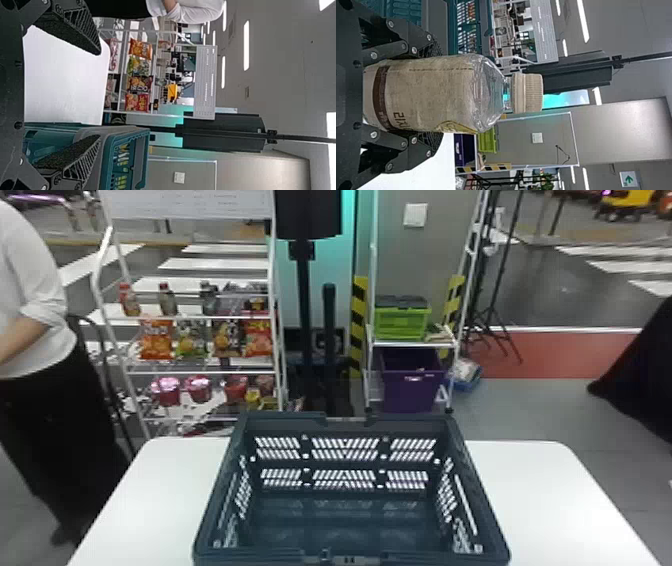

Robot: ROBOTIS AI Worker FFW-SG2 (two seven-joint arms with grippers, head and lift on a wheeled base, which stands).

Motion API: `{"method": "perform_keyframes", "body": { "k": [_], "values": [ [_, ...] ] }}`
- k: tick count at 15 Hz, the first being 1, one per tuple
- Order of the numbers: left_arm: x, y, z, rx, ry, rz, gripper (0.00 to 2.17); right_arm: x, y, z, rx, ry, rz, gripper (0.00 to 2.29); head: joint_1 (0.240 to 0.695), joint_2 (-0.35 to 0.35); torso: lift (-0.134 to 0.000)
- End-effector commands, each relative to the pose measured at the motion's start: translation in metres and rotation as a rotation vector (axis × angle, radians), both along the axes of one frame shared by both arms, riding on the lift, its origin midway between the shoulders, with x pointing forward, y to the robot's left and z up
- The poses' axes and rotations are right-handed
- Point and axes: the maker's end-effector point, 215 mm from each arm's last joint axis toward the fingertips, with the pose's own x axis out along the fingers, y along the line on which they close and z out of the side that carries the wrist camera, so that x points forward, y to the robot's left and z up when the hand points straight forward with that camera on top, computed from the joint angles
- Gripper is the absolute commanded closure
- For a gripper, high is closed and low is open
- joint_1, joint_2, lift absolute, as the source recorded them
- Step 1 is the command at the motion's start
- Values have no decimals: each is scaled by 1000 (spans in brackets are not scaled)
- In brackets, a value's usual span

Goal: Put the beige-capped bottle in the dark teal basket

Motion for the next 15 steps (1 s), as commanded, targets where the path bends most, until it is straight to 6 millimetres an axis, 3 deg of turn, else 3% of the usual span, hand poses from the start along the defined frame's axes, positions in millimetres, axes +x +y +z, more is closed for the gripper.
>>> {"method": "perform_keyframes", "body": {
  "k": [1,9,15],
  "values": [
    [0,0,0,0,-1,0,140,1,1,1,1,-3,1,2290,499,0,0],
    [0,0,-2,1,3,0,140,10,7,16,5,-25,7,2290,499,0,0],
    [-5,0,2,-4,-19,-1,140,53,27,49,37,-18,34,2290,499,0,0]
  ]
}}
